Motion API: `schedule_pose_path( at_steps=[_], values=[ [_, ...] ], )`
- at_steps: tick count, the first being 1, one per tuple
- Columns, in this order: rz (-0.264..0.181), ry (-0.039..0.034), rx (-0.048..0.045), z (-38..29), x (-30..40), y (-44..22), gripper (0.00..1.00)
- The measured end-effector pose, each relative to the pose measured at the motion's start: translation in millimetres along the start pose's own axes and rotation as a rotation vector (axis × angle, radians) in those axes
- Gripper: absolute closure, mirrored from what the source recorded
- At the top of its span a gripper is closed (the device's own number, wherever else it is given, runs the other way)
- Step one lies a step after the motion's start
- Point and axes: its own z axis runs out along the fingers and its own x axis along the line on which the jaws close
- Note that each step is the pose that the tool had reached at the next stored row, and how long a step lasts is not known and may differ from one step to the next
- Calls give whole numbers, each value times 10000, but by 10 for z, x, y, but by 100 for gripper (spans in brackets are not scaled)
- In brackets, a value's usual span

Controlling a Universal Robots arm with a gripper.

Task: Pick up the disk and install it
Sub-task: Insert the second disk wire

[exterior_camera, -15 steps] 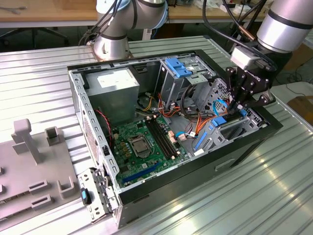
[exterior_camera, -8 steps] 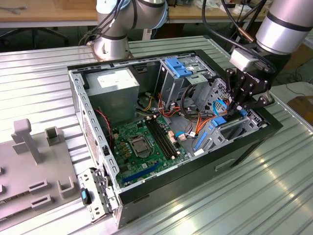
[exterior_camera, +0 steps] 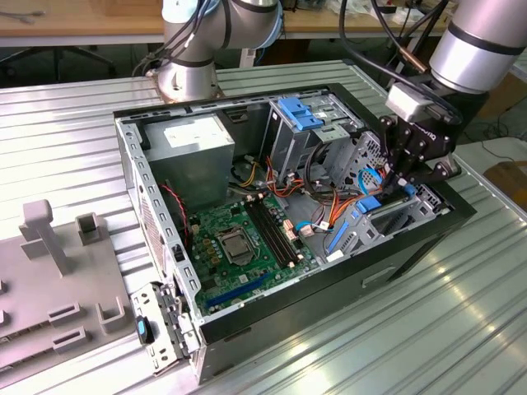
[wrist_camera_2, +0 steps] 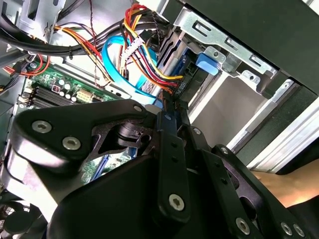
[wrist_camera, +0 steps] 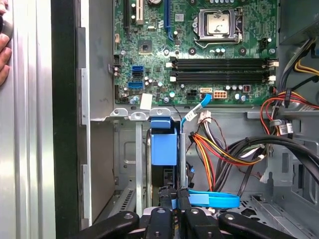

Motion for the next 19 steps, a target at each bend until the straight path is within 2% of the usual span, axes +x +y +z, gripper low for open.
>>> schedule_pose_path(
  at_steps=[7,12,19],
  values=[
    [0,-8,0,13,-1,0,84],
    [1,-41,-4,74,-4,2,84],
    [1,-41,-1,76,-3,2,84]
  ],
)
